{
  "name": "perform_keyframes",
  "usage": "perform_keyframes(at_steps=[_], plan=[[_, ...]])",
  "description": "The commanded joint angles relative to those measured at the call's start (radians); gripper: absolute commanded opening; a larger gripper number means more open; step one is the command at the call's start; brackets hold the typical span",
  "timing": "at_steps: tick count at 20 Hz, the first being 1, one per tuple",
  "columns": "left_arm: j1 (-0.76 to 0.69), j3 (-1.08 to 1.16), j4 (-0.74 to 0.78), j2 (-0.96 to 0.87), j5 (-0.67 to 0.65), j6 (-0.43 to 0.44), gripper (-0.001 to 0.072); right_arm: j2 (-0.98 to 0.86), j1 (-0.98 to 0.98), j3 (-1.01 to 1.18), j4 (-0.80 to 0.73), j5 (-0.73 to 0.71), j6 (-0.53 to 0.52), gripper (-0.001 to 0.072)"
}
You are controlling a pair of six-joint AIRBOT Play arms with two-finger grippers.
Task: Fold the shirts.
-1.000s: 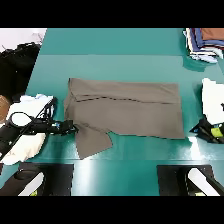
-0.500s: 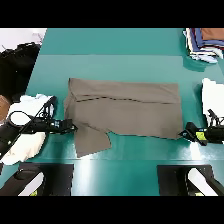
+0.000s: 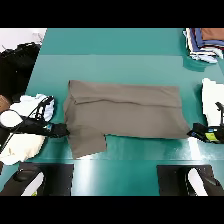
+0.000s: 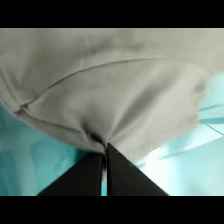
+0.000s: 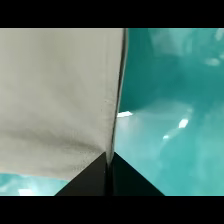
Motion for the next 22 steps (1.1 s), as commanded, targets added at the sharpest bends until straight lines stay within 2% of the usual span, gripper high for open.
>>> perform_keyframes(at_steps=[1,3,6,9,11,14,19,20,21,22], plan=[[0.0,0.042,0.008,0.103,-0.121,-0.047,0.0022,0.1,0.001,0.082,-0.056,0.147,0.033,0.0015],[0.0,0.109,0.011,0.101,-0.1,-0.044,0.0022,0.092,0.002,0.135,-0.04,0.134,0.037,0.0014],[0.0,0.2,0.015,0.028,0.067,-0.003,0.0022,-0.047,0.002,0.22,-0.039,0.095,0.037,0.0013],[0.0,0.293,0.013,-0.169,0.154,0.063,0.0023,-0.219,0.004,0.304,-0.019,0.03,0.031,0.0014],[0.0,0.372,0.008,-0.334,0.211,0.107,0.0024,-0.339,0.017,0.373,0.053,-0.024,0.013,0.0014],[0.0,0.51,0.006,-0.561,0.258,0.151,0.0025,-0.51,0.105,0.492,0.072,-0.068,0.013,0.0014],[0.001,0.678,0.004,-0.781,0.335,0.147,0.0028,-0.748,0.232,0.673,0.081,-0.139,0.015,0.0015],[0.001,0.688,0.004,-0.791,0.348,0.146,0.0102,-0.786,0.239,0.704,0.095,-0.139,0.015,0.0019],[0.001,0.693,0.003,-0.793,0.37,0.129,0.0423,-0.822,0.242,0.736,0.12,-0.137,0.014,0.0104],[0.001,0.698,0.004,-0.791,0.38,0.099,0.0594,-0.848,0.241,0.762,0.138,-0.137,0.014,0.0363]])
